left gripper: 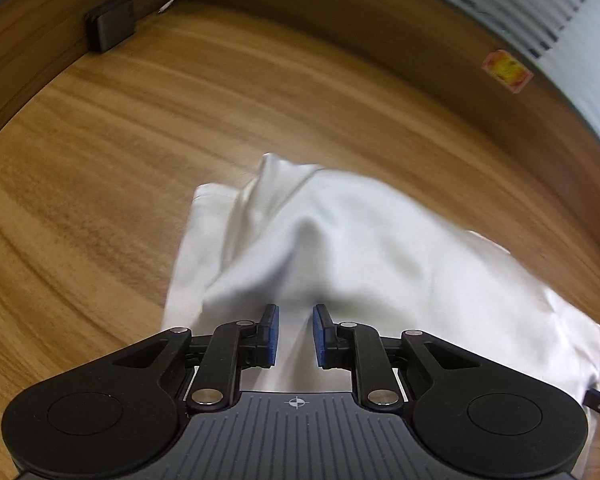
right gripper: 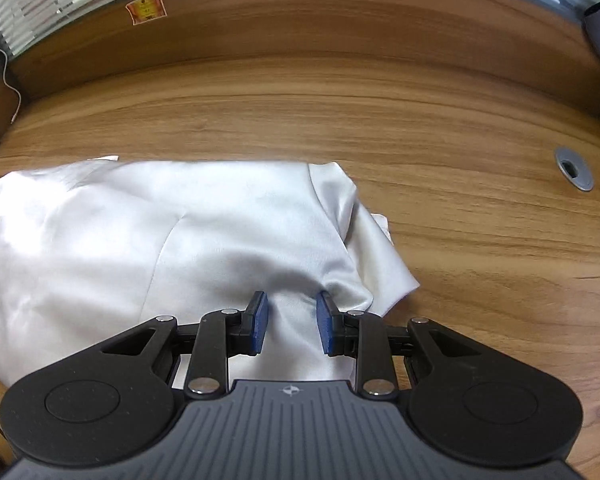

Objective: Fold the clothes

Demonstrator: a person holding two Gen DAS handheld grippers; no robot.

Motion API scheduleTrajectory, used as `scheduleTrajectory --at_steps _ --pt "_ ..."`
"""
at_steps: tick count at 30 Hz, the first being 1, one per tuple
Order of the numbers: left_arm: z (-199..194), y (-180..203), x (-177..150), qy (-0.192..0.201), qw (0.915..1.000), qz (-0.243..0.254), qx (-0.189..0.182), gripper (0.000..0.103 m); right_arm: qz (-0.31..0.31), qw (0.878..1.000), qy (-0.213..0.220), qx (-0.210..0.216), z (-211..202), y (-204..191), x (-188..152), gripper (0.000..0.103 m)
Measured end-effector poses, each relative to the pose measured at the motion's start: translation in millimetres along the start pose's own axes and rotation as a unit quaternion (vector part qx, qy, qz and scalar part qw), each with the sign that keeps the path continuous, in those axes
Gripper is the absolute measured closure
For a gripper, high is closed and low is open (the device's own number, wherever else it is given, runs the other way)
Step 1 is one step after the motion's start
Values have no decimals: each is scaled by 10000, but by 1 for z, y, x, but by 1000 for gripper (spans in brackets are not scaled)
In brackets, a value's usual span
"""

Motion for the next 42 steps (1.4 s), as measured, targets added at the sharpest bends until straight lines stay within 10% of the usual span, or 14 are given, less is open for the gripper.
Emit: scheduleTrajectory --at_steps 8,23,33,42 --pt "-18 -11 10 196 9996 -81 -208 68 -181 9995 274 18 -25 -15 11 68" --pt "-33 -25 74 215 9788 1951 -588 55 -3 9967 801 -135 -71 -102 -4 56" --pt "-13 -13 98 55 9271 3561 -1166 54 114 9957 860 -321 -64 -205 -49 53" --pt "-13 8 102 54 8609 4800 -1684 49 565 9934 895 -451 -53 -301 -85 52"
Point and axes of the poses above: each gripper's, at about its wrist camera, not at the fingertips, and z roughly the way its jaws point, y to its right, x to its top, the point moved 6 cm from there along z, roughly the way its jaws point, and after that the axes turned 4 degrees about x, right-handed, at the moved point
